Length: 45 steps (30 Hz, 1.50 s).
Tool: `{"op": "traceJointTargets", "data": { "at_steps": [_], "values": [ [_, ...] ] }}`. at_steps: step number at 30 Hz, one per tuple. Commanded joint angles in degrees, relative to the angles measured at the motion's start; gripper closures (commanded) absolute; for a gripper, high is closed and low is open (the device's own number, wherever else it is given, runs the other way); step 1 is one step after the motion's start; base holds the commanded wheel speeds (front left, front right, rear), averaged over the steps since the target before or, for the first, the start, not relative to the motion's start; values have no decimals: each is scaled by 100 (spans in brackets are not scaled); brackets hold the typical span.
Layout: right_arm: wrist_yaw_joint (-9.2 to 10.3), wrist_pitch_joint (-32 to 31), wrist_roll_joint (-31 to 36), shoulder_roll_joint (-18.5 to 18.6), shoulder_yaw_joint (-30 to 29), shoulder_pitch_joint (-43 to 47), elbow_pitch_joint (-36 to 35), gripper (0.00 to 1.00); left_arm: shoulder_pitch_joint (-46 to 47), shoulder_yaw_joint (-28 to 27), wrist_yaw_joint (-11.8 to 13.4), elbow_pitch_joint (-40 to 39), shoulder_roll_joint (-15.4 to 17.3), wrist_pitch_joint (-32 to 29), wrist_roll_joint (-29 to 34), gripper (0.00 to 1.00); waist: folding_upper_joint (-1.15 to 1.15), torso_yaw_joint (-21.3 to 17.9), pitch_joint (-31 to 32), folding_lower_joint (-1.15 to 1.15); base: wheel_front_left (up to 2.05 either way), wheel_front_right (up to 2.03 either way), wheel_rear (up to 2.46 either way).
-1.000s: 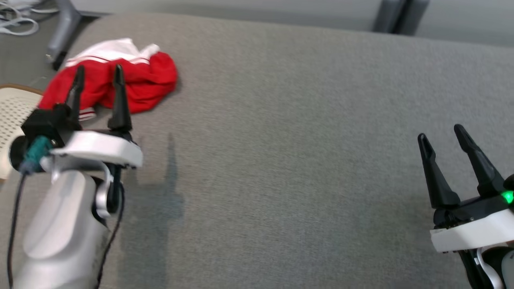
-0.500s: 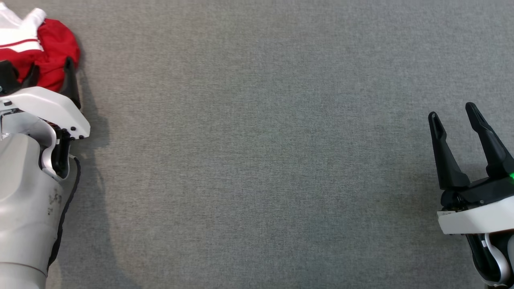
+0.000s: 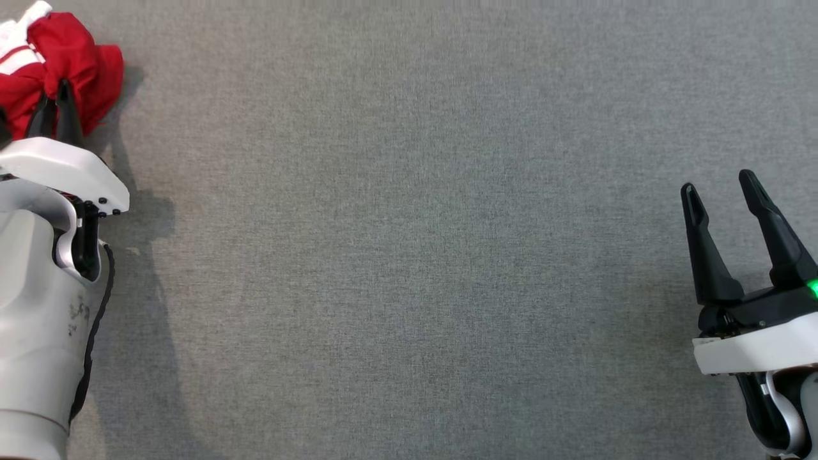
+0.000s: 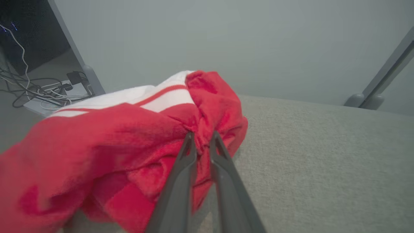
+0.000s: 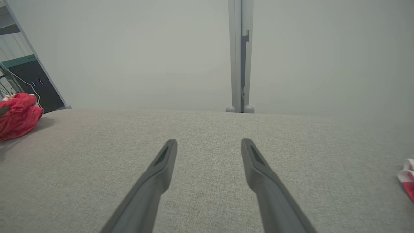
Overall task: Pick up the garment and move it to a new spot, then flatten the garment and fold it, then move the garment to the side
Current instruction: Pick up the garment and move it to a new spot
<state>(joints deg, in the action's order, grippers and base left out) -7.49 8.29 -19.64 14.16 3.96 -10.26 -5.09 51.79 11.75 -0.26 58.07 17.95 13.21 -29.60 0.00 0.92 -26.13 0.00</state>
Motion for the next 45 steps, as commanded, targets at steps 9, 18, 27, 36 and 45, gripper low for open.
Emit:
{"op": "traceJointTargets", "data": {
  "at_steps": [9, 18, 27, 36, 45],
  "values": [
    [-1, 52, 119, -182, -51, 278, 194, 0, -1285, -445, 376, -1806, 97, 194, 365, 100, 0, -97, 922, 0, 0, 0, 0],
    [-1, -63, 235, -422, 30, 665, 346, 0, -3991, -759, 1048, -4468, -162, 194, 697, 100, 0, -564, 1807, 0, 0, 0, 0],
    [-1, -255, 429, -490, -237, 1182, 274, 0, -5762, -307, 1485, -6072, -512, -208, 812, 100, 0, -756, 2344, 0, 0, 0, 0],
    [-1, -398, 445, -459, -269, 1204, 84, 0, -5460, 219, 1343, -6497, -502, -545, 1083, 100, 0, -958, 2277, 0, 0, 0, 0],
    [-1, -267, 314, -515, -217, 961, 108, 0, -4290, 761, 897, -6087, -638, -658, 1281, 100, 0, -1491, 1814, 0, 0, 0, 0]
  ]
}}
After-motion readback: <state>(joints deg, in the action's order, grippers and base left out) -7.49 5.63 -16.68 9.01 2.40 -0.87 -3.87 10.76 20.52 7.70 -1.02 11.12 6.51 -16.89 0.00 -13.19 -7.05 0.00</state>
